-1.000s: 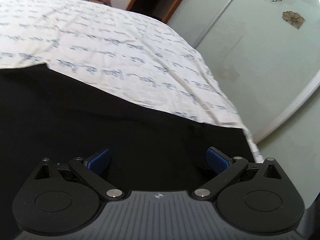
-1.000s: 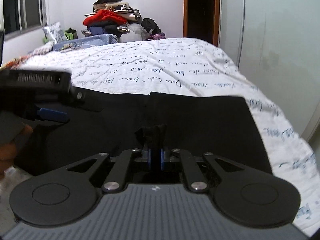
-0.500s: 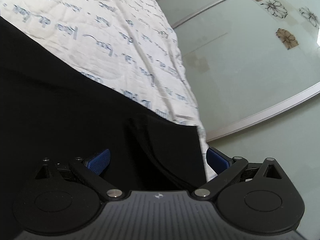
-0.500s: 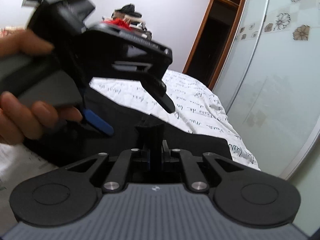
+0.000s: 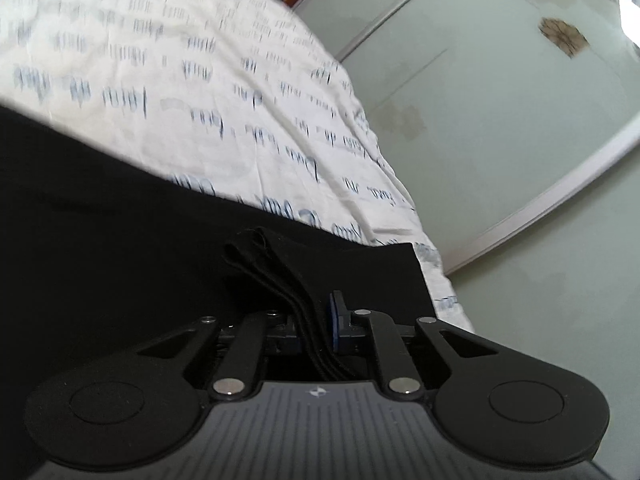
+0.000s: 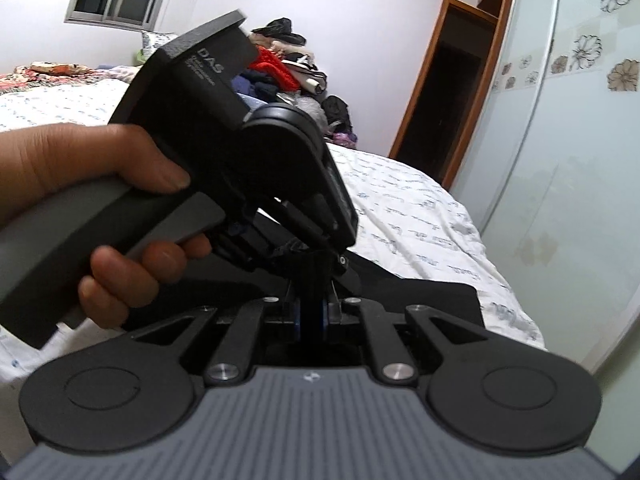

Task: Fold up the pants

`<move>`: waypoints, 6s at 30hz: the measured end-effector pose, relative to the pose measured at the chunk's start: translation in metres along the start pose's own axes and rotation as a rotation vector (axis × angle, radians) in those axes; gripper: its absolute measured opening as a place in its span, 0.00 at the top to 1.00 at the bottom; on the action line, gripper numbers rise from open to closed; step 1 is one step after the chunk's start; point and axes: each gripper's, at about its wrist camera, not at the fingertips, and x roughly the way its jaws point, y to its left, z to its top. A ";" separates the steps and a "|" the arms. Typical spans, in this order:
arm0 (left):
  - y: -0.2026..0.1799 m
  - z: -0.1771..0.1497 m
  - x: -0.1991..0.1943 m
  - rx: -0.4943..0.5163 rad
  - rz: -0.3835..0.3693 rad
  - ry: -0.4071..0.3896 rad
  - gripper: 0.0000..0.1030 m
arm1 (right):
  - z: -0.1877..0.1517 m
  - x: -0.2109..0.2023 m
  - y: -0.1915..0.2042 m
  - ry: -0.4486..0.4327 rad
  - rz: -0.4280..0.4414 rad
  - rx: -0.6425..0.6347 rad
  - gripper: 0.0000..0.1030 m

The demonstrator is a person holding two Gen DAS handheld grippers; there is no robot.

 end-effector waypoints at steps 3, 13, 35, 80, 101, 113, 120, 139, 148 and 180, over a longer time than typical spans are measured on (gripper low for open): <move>-0.005 -0.001 -0.020 0.128 0.076 -0.050 0.90 | 0.006 0.002 0.009 -0.014 0.023 -0.025 0.91; 0.024 0.008 -0.070 0.268 0.295 -0.098 0.90 | 0.027 0.016 0.050 -0.072 0.184 -0.108 0.91; 0.063 0.012 -0.107 0.277 0.565 -0.232 0.46 | 0.023 -0.003 0.026 -0.042 0.327 -0.087 0.62; 0.003 -0.074 -0.081 0.508 0.622 -0.104 0.15 | -0.011 0.027 -0.048 0.250 0.015 0.183 0.36; 0.003 -0.071 -0.096 0.406 0.661 -0.136 0.14 | -0.004 0.019 -0.041 0.238 0.001 0.209 0.23; 0.011 -0.064 -0.103 0.387 0.707 -0.153 0.14 | -0.002 0.027 -0.030 0.242 0.018 0.189 0.12; 0.023 -0.057 -0.115 0.355 0.737 -0.181 0.14 | 0.009 0.021 -0.026 0.202 0.009 0.167 0.09; 0.080 -0.040 -0.151 0.270 0.900 -0.208 0.13 | 0.035 0.051 0.047 0.180 0.080 0.030 0.05; 0.091 -0.037 -0.153 0.251 0.899 -0.212 0.10 | 0.048 0.050 0.049 0.132 0.093 0.046 0.00; 0.102 -0.033 -0.182 0.228 0.914 -0.222 0.10 | 0.033 0.066 0.045 0.182 0.120 0.154 0.00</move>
